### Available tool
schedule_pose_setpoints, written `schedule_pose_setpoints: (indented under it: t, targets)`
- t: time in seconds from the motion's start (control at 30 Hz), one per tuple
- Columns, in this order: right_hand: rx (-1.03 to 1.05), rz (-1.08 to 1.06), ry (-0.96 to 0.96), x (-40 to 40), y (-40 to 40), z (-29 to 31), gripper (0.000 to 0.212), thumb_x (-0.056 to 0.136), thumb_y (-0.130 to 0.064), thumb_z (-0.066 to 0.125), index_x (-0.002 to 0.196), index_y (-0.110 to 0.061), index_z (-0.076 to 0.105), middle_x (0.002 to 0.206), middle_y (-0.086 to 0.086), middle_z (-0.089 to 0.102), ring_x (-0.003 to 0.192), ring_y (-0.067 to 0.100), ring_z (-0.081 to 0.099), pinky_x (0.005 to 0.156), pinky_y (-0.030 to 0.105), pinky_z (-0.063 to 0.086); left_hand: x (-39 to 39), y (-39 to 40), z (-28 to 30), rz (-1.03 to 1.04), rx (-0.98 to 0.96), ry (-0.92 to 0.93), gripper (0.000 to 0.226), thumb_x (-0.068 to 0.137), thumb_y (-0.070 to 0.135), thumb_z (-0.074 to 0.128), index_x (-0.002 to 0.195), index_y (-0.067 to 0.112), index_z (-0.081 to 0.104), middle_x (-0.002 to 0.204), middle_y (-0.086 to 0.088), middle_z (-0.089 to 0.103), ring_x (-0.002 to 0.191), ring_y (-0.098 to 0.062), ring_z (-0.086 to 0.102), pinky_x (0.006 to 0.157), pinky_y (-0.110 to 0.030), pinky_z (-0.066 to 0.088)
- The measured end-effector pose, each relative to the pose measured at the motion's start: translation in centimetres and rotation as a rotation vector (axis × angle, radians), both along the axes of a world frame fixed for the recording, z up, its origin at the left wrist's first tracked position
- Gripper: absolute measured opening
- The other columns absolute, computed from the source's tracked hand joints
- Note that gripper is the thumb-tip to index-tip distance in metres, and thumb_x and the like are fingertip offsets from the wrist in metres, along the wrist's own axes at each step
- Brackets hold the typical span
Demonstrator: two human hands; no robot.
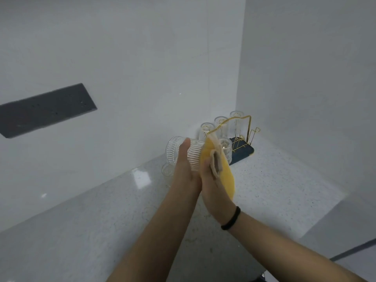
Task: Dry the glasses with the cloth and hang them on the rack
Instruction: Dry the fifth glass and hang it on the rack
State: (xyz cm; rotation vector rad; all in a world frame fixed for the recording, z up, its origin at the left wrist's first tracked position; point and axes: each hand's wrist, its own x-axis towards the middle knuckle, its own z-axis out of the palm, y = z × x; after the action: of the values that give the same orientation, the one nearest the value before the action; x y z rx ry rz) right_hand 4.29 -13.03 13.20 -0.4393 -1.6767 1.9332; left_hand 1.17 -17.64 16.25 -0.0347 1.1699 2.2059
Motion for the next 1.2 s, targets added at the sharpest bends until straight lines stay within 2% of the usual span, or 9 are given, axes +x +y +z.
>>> schedule_pose_setpoints:
  t: [0.13, 0.2, 0.37, 0.57, 0.67, 0.83, 0.93, 1.07, 1.2]
  targets:
    - [-0.097, -0.031, 0.076, -1.2, 1.4, 1.3, 0.06, 0.092, -0.051, 0.033, 0.143, -0.019, 0.026, 0.149, 0.007, 0.031, 0.138, 0.021, 0.027, 0.113, 0.047, 0.023, -0.2, 0.0, 0.2, -0.041, 0.135, -0.101, 0.051, 0.097, 0.042, 0.049, 0.127, 0.001, 0.057, 0.126, -0.022, 0.062, 0.116, -0.028, 0.062, 0.101, -0.042, 0.047]
    - [-0.111, 0.09, -0.007, -1.6, 2.9, 2.6, 0.066, 0.09, -0.057, 0.023, 0.143, -0.018, 0.025, 0.149, 0.007, 0.031, 0.138, 0.022, 0.028, 0.113, 0.046, 0.023, -0.9, -0.1, -0.5, -0.044, 0.121, -0.062, 0.056, 0.097, 0.04, 0.047, 0.132, -0.003, 0.051, 0.133, -0.025, 0.057, 0.123, -0.032, 0.056, 0.11, -0.043, 0.038]
    - [-0.203, 0.281, -0.186, -0.5, 6.1, 3.2, 0.078, 0.084, -0.071, 0.023, 0.138, -0.017, 0.039, 0.135, 0.004, 0.049, 0.128, 0.021, 0.043, 0.111, 0.042, 0.03, -2.0, -2.5, -1.6, -0.183, -0.037, 0.135, 0.051, 0.085, 0.041, 0.064, 0.123, 0.007, 0.06, 0.114, -0.016, 0.07, 0.101, -0.029, 0.069, 0.077, -0.037, 0.058]
    - [0.107, 0.184, -0.147, -0.8, 5.0, 3.3, 0.07, 0.074, -0.076, 0.028, 0.089, -0.02, 0.067, 0.097, 0.005, 0.066, 0.096, 0.015, 0.06, 0.093, 0.046, 0.046, -1.3, -3.1, -2.3, -0.277, -0.164, 0.439, 0.031, 0.085, 0.032, 0.061, 0.111, 0.016, 0.066, 0.11, -0.019, 0.069, 0.098, -0.036, 0.068, 0.082, -0.047, 0.058]
    - [0.27, 0.035, -0.063, -1.3, 4.8, 2.6, 0.067, 0.076, -0.067, 0.031, 0.067, -0.006, 0.056, 0.063, 0.003, 0.049, 0.06, 0.013, 0.047, 0.063, 0.038, 0.043, -1.1, -3.3, -2.3, -0.347, -0.109, 0.341, 0.025, 0.083, 0.033, 0.061, 0.101, 0.02, 0.072, 0.101, -0.013, 0.072, 0.085, -0.026, 0.071, 0.07, -0.038, 0.059]
    - [-0.095, 0.031, 0.007, -1.4, 5.9, 1.1, 0.034, 0.08, -0.044, 0.049, 0.055, -0.026, 0.062, 0.054, -0.017, 0.054, 0.055, 0.001, 0.05, 0.068, 0.021, 0.044, -0.4, -3.5, -3.0, -0.536, 0.121, -0.015, 0.06, 0.078, 0.056, 0.057, 0.11, 0.007, 0.072, 0.105, -0.016, 0.068, 0.089, -0.027, 0.067, 0.083, -0.04, 0.054]
    - [0.241, -0.147, -0.021, -1.7, 6.1, 1.5, 0.049, 0.088, -0.041, 0.042, 0.048, -0.014, 0.04, 0.042, -0.013, 0.034, 0.038, 0.006, 0.031, 0.039, 0.018, 0.029, -0.7, -3.6, -3.2, -0.433, -0.069, 0.094, 0.052, 0.082, 0.058, 0.056, 0.11, 0.018, 0.073, 0.108, -0.011, 0.073, 0.095, -0.029, 0.07, 0.087, -0.045, 0.056]
    - [0.522, -0.356, -0.153, -1.9, 6.5, 2.2, 0.056, 0.095, -0.04, 0.036, 0.042, -0.02, 0.03, 0.037, -0.007, 0.03, 0.036, 0.012, 0.031, 0.044, 0.026, 0.023, 0.4, -2.6, -3.9, -0.148, -0.411, 0.497, 0.064, 0.063, 0.048, 0.079, 0.116, 0.021, 0.055, 0.093, 0.011, 0.075, 0.081, -0.013, 0.073, 0.067, -0.027, 0.058]
    - [0.344, -0.281, 0.036, -1.2, 6.2, 2.1, 0.049, 0.09, -0.043, 0.036, 0.045, -0.024, 0.03, 0.036, -0.011, 0.029, 0.036, 0.007, 0.028, 0.041, 0.023, 0.023, 0.5, -2.2, -3.6, -0.261, -0.071, 0.123, 0.054, 0.071, 0.036, 0.074, 0.115, 0.005, 0.065, 0.092, -0.005, 0.074, 0.077, -0.023, 0.071, 0.065, -0.031, 0.059]
